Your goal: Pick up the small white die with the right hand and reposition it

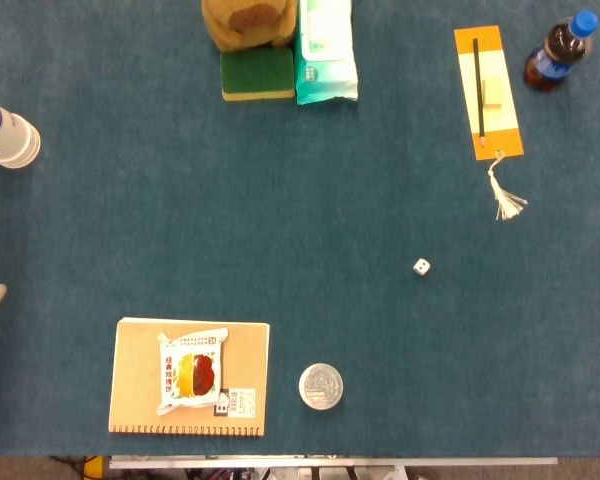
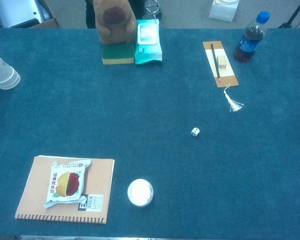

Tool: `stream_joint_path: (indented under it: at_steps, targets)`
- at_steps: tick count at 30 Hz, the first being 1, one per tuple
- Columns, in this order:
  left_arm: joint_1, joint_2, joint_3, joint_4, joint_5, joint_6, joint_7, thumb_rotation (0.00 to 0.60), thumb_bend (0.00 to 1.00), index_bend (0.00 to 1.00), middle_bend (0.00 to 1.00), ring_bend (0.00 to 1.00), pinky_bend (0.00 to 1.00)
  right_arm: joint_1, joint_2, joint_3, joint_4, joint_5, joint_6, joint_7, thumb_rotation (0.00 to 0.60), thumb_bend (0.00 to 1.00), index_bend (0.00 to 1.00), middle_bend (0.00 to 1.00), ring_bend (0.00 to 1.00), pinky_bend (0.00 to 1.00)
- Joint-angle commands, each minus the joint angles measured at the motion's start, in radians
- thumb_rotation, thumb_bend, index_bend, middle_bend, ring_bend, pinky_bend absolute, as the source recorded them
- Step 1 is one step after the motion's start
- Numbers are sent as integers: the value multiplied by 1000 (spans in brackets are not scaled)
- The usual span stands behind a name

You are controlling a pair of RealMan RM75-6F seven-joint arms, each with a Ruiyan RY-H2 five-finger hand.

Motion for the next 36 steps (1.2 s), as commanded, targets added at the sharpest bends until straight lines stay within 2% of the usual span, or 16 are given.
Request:
stream_joint_path:
  at_steps: [1, 7, 11, 18, 21, 27, 36]
  targets:
    - [4, -4, 3, 6, 2, 3, -1, 600, 38, 0, 0, 0, 185, 2, 1, -2, -2, -8, 3, -9, 600, 260, 54, 388, 296, 349]
    - [2, -12, -3, 22, -5, -4, -23, 600, 39, 0, 0, 0, 193, 22, 3, 1, -13, -22, -8, -24, 600, 265, 54, 388, 295, 365]
    - [-3, -11, -7, 27, -4, -7, -33, 600, 38, 0, 0, 0, 199, 49, 10, 6, -38, -38, -31, -48, 600, 269, 54, 388, 296, 553]
    - [-18, -8, -13, 36, 2, -22, -43, 600, 38, 0, 0, 0, 199, 101, 34, 10, -106, -60, -83, -134, 600, 289, 54, 393, 306, 666]
    - [-24, -7, -16, 39, 2, -28, -46, 600, 38, 0, 0, 0, 199, 128, 49, 17, -143, -60, -111, -179, 600, 329, 54, 454, 372, 712]
    - [-22, -10, -14, 43, -3, -29, -51, 600, 38, 0, 0, 0, 199, 201, 77, 34, -215, -45, -203, -273, 600, 477, 54, 611, 531, 809]
    - [-18, -15, -11, 58, -6, -30, -69, 600, 38, 0, 0, 0, 199, 330, 67, 62, -297, 23, -359, -427, 600, 836, 54, 879, 773, 967]
